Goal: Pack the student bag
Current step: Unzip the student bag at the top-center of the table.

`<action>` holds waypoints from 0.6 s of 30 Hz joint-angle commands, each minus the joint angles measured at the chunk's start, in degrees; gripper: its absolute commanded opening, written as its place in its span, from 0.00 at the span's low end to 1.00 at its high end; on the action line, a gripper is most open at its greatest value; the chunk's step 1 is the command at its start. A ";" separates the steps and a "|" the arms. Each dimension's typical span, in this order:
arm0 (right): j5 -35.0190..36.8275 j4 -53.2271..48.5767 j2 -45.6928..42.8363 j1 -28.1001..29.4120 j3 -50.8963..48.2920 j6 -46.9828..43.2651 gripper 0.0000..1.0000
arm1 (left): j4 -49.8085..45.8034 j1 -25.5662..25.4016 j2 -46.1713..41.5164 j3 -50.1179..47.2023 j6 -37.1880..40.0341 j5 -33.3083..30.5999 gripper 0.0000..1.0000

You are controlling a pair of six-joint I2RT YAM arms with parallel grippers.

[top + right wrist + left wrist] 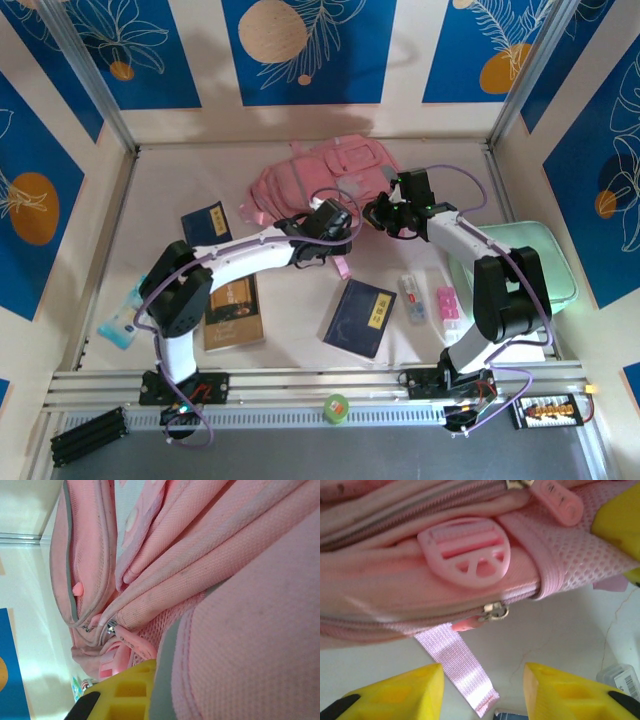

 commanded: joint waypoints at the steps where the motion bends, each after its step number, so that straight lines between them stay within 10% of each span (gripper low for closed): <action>1: -4.51 -0.22 -2.43 0.47 2.14 -0.67 0.00 | -1.70 -0.34 0.36 3.02 1.58 -3.49 0.44; 18: -5.60 -0.86 -3.04 0.73 3.23 -0.42 0.00 | -0.28 -0.31 3.67 3.33 -0.30 -4.87 0.31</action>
